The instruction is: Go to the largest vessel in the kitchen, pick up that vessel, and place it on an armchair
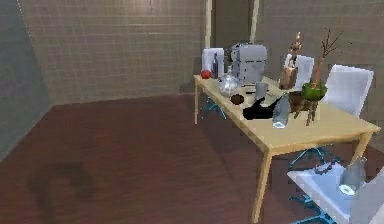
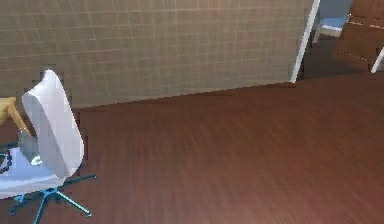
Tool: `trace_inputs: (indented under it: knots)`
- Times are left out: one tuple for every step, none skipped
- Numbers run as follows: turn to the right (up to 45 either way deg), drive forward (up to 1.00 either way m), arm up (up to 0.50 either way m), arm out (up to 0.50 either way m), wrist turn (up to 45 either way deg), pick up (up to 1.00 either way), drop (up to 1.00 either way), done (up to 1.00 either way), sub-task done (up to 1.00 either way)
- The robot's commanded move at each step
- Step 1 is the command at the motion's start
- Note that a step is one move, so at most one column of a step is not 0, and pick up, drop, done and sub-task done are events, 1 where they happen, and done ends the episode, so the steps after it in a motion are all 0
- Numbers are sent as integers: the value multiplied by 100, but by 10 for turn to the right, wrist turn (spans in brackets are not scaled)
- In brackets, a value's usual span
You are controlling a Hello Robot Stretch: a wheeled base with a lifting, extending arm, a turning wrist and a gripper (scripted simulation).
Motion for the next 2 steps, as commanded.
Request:
trace_inputs:
  knots:
    - [-120,0,0,0,0,0,0,0,0]
    - [0,100,0,0,0,0,0,0,0]
